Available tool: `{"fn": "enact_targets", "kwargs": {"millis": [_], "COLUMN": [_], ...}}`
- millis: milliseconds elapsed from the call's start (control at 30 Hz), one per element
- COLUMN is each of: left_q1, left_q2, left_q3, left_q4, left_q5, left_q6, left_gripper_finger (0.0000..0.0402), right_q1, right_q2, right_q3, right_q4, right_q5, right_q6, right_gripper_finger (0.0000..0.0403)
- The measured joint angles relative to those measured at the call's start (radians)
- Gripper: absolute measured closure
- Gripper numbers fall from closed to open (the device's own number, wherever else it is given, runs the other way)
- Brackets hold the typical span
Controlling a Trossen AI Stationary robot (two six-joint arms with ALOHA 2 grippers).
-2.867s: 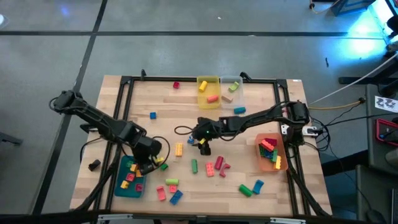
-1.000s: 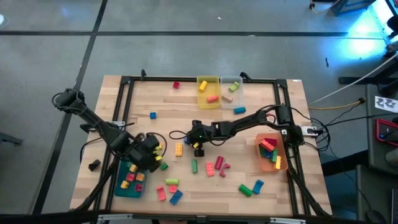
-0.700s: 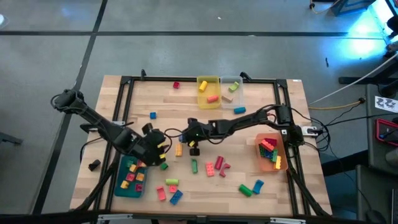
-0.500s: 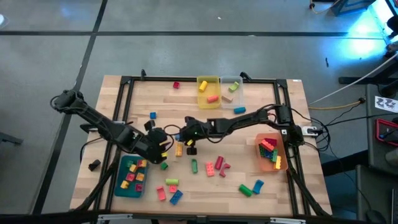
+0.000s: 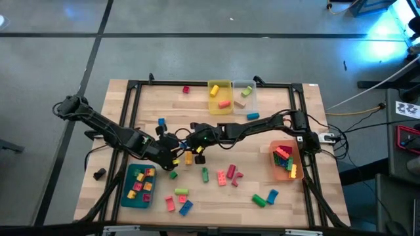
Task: Sort blocks by size
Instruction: Put the blue square game piece into the blue bin
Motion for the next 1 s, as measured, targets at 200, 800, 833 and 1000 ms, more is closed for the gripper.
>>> {"fn": "enact_targets", "kwargs": {"millis": [200, 800, 833, 1000], "left_q1": [0.000, 0.000, 0.000, 0.000], "left_q2": [0.000, 0.000, 0.000, 0.000], "left_q3": [0.000, 0.000, 0.000, 0.000], "left_q4": [0.003, -0.005, -0.005, -0.002], "left_q5": [0.011, 0.055, 0.056, 0.057], "left_q6": [-0.003, -0.071, -0.074, -0.070], "left_gripper_finger": [0.0235, 0.0235, 0.0235, 0.0267], "right_q1": [0.000, 0.000, 0.000, 0.000], "right_q2": [0.000, -0.001, -0.001, -0.001], "right_q3": [0.000, 0.000, 0.000, 0.000], "right_q4": [0.036, 0.081, 0.081, 0.083], "right_q5": [0.000, -0.063, -0.063, -0.062], "right_q6": [0.000, 0.000, 0.000, 0.000], "right_gripper_finger": [0.0298, 0.0295, 0.0295, 0.0295]}}
